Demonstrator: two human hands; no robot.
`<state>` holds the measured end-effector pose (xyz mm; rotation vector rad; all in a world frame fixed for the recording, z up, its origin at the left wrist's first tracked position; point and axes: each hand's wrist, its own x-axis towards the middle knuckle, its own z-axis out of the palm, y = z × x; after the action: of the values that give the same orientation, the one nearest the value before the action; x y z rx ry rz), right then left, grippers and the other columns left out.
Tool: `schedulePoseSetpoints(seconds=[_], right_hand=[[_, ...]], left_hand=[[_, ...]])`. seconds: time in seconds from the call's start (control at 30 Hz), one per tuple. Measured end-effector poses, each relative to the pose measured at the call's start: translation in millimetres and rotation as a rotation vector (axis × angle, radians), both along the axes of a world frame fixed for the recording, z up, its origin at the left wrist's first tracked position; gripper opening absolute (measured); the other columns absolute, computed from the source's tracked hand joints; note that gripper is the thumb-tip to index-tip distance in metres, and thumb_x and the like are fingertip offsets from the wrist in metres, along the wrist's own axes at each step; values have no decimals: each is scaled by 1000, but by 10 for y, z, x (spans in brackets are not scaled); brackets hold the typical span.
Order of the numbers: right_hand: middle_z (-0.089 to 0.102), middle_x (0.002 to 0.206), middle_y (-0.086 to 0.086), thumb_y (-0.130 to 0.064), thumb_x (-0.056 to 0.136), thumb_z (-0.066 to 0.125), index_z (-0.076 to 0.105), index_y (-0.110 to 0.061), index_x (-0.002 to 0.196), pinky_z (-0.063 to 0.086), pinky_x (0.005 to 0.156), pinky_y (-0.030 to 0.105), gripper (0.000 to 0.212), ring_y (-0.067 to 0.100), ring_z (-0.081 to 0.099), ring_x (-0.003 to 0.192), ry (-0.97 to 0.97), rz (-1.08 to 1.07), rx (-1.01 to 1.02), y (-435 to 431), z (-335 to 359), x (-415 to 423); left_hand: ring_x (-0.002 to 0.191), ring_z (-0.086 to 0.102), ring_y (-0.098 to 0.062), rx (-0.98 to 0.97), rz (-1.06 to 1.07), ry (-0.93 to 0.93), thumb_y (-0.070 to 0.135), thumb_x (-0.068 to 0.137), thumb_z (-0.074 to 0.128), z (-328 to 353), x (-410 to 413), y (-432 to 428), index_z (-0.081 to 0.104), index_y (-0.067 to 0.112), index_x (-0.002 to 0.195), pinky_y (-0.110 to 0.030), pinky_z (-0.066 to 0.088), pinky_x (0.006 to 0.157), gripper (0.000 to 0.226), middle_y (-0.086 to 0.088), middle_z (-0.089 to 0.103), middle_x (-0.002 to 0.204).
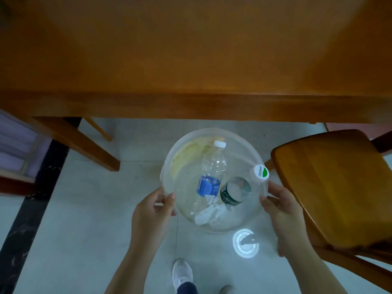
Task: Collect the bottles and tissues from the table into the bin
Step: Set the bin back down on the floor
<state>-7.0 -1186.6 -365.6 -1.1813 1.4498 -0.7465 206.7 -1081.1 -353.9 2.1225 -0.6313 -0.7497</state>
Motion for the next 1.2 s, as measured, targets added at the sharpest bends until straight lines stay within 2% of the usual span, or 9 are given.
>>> schedulePoseSetpoints(seconds=[0.1, 0.2, 0.43, 0.6, 0.8, 0.93, 1.0, 1.13, 1.2], right_hand=[[60, 99, -11, -1, 85, 55, 58, -21, 101, 43, 69, 24, 26, 10, 56, 89, -14, -22, 55, -27, -581, 5], [61, 98, -10, 0, 86, 52, 59, -16, 104, 43, 67, 21, 25, 8, 57, 89, -13, -39, 90, -9, -1183, 4], [64, 95, -9, 7, 82, 51, 60, -13, 100, 42, 67, 22, 28, 3, 58, 80, -30, -87, 169, 13, -2474, 1], [63, 98, -4, 9, 81, 51, 59, -17, 98, 42, 71, 26, 33, 7, 56, 79, -16, -92, 208, 28, -3214, -64], [63, 99, -2, 10, 79, 52, 62, -13, 98, 42, 62, 24, 32, 15, 57, 78, 35, -68, 234, 39, -3768, -46], [61, 104, 4, 10, 76, 50, 61, -9, 101, 47, 80, 43, 34, 24, 55, 88, 78, -99, 319, 78, -4008, -9], [61, 104, 5, 10, 76, 49, 61, -8, 101, 47, 79, 47, 34, 24, 56, 90, 83, -98, 335, 110, -4078, 10], [62, 92, -5, 11, 76, 49, 60, -8, 102, 44, 63, 29, 34, 10, 56, 77, 70, -92, 351, 161, -4196, 38], [62, 97, 1, 12, 75, 49, 61, -7, 101, 42, 64, 28, 35, 16, 56, 80, 68, -107, 363, 204, -4270, 40]], left_hand=[[61, 66, -9, 34, -29, -37, 28, 85, 59, -551, 15, -43, 64, 27, 79, -31, 50, 61, 7, 9, 67, 67], [61, 63, -8, 85, -64, -82, 27, 85, 59, -1102, 33, -57, 65, 17, 83, -23, 44, 55, 12, 10, 65, 63], [59, 63, -13, 151, -69, -126, 28, 83, 61, -2346, 4, -77, 63, 11, 80, -22, 40, 52, 18, 11, 63, 60], [61, 63, -13, 205, -93, -108, 25, 83, 63, -3170, -84, -24, 63, 10, 90, -20, 38, 53, 17, 14, 58, 64], [72, 66, -24, 242, -79, -41, 19, 81, 66, -3855, -43, 46, 61, 5, 110, -27, 40, 64, 32, -4, 68, 78], [78, 60, -22, 270, -117, -36, 17, 82, 65, -4102, -48, 85, 54, 4, 120, -25, 36, 67, 41, -12, 69, 95], [75, 56, -17, 289, -131, -38, 16, 83, 64, -4181, -55, 107, 52, 4, 123, -24, 36, 67, 43, -12, 68, 99], [76, 56, -17, 305, -133, -30, 15, 85, 63, -4322, -28, 154, 49, 4, 126, -25, 37, 68, 45, -12, 67, 102], [77, 57, -18, 310, -142, -25, 14, 85, 62, -4373, -18, 182, 48, 4, 126, -26, 39, 68, 44, -13, 66, 103]])
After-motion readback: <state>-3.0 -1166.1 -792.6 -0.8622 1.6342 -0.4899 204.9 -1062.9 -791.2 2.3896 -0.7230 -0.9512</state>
